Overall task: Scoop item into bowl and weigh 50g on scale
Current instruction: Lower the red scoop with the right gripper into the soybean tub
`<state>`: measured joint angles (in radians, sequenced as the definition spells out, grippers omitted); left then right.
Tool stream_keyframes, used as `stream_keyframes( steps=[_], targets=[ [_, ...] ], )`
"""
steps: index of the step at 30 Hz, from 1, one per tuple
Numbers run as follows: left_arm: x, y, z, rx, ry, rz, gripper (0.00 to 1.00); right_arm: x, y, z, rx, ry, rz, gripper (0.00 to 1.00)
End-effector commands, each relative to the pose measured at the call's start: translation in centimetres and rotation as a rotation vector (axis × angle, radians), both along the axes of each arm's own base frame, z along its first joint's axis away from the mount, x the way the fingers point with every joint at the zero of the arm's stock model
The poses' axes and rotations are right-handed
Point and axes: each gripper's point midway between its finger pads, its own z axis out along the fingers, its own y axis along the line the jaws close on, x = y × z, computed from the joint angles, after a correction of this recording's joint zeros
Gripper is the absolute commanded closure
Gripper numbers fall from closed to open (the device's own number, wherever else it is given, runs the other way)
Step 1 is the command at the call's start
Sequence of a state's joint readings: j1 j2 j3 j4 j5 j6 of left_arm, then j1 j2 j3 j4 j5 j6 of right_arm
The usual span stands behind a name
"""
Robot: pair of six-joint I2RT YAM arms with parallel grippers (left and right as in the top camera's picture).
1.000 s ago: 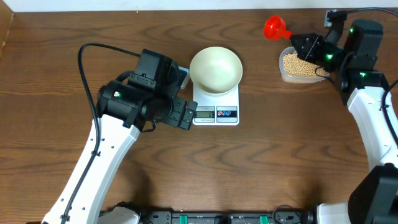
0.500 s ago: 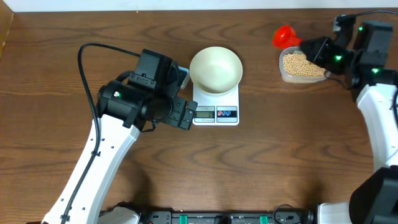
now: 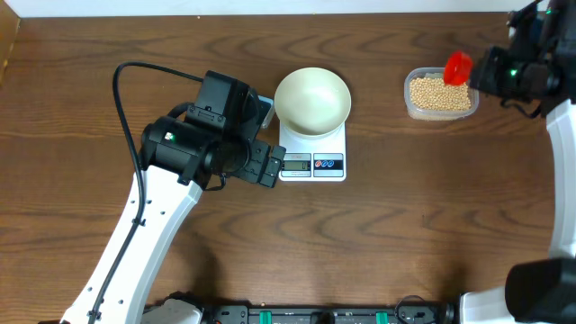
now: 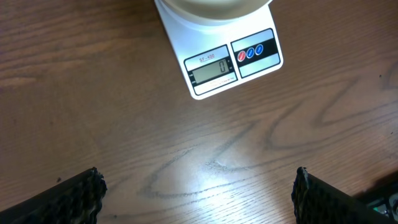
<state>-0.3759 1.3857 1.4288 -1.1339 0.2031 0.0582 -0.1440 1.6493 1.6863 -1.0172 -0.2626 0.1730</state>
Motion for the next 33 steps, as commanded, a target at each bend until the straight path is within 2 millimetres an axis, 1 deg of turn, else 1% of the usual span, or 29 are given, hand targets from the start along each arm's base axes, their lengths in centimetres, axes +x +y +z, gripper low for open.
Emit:
stream_keyframes(
  steps=[1, 5, 8, 12, 15, 20, 27, 33],
  targets=[
    [-0.2, 0.3, -0.2, 0.016, -0.003, -0.011, 0.02, 0.2, -1.0, -2.3, -0.096, 0.06, 0.056, 0.99],
    [-0.2, 0.3, -0.2, 0.016, -0.003, -0.011, 0.02, 0.7, -2.1, -3.7, -0.178, 0.096, 0.028, 0.99],
    [-0.2, 0.3, -0.2, 0.016, -0.003, -0.011, 0.02, 1.7, -2.1, -4.7, -0.223, 0.101, 0.024, 0.99],
    [-0.2, 0.3, -0.2, 0.016, -0.003, -0.011, 0.02, 3.2, -1.3, -6.1, -0.258, 0.1, 0.04, 0.99],
    [-0.2, 0.3, -0.2, 0.016, -0.003, -0.011, 0.02, 3.7, -0.6, -7.0, -0.294, 0.11, 0.052, 0.99],
    [-0.2, 0.3, -0.2, 0.016, -0.003, -0.011, 0.02, 3.8, -0.9, -6.9, -0.408, 0.117, 0.045, 0.99],
    [-0.2, 0.3, -0.2, 0.016, -0.003, -0.011, 0.02, 3.2, -1.5, -6.8, -0.54, 0.147, 0.059, 0.99],
    [-0.2, 0.3, -0.2, 0.016, -0.003, -0.011, 0.02, 3.1, -1.1, -6.9, -0.572, 0.153, 0.093, 0.99]
  ],
)
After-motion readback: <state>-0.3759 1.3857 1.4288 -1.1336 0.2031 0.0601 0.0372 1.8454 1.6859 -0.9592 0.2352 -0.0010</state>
